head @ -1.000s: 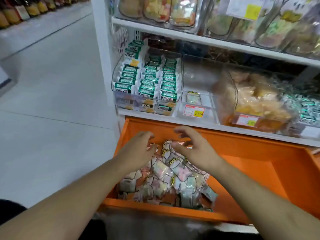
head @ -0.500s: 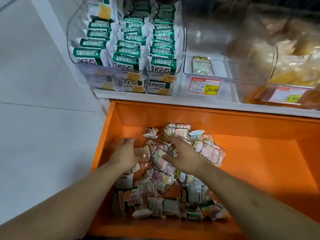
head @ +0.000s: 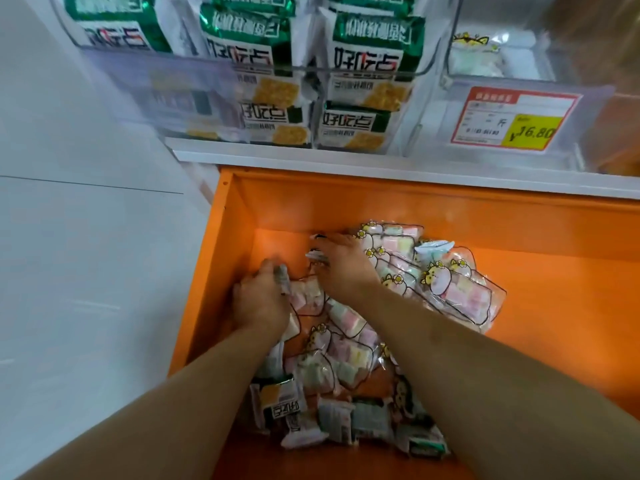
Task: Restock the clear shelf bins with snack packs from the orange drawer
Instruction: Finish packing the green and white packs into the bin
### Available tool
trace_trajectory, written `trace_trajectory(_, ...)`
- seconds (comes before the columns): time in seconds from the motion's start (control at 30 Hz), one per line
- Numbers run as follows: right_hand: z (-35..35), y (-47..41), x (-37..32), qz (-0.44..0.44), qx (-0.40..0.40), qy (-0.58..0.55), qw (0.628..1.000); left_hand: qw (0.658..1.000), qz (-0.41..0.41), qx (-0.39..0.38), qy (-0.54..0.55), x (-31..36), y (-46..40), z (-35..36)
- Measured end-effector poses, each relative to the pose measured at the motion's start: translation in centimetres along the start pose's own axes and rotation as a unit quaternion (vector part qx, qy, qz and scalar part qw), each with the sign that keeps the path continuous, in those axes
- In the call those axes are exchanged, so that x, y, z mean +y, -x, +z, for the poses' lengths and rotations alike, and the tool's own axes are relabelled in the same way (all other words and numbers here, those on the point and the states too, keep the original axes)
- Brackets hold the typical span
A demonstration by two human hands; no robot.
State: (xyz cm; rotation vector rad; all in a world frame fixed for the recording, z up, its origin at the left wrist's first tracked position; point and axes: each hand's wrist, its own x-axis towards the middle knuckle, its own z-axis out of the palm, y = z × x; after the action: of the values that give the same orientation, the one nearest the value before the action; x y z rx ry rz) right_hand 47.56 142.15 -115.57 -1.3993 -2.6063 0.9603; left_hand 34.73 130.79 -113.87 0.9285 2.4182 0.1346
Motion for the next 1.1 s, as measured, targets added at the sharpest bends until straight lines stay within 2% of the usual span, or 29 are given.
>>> trace_trajectory(0.17,-1.4,0.2,-0.2,0.015,0.02,-0.048,0.999,0.999,0.025,0.011,0.029,0.2,0.5,-0.4)
trace_trajectory(0.37,-4.6,2.5,-0.7,0.044,0.035,-0.182,0.982,0.996,0.069,-0.015,0.049,1.0,1.4,-1.7)
trace_trajectory(0.47,-7.2,4.3,-0.9,0.052,0.049,-0.219,0.973,0.988,0.097,-0.027,0.115,1.8,2.3,-3.4)
trace_trajectory(0.63,-12.4,8.2,-2.4,0.057,0.096,-0.28,0.953,0.939,0.13,-0.103,0.302,4.4,5.0,-8.7)
trace_trajectory(0.73,-15.1,10.9,-4.7,0.043,0.096,-0.311,0.945,0.887,0.113,-0.163,0.416,6.3,8.0,-12.3)
trace_trajectory(0.83,-18.1,13.7,-7.8,0.01,0.102,-0.336,0.936,0.845,0.125,-0.208,0.476,7.7,10.6,-16.2)
trace_trajectory(0.97,-23.1,18.0,-11.2,-0.033,0.07,-0.403,0.912,0.779,0.172,-0.269,0.54,8.7,15.4,-22.5)
trace_trajectory(1.0,-24.3,19.0,-11.6,-0.051,0.067,-0.414,0.906,0.774,0.187,-0.271,0.541,8.7,16.7,-23.9)
trace_trajectory(1.1,-26.5,21.7,-13.0,-0.068,0.086,-0.413,0.904,0.787,0.218,-0.242,0.525,8.2,20.1,-26.8)
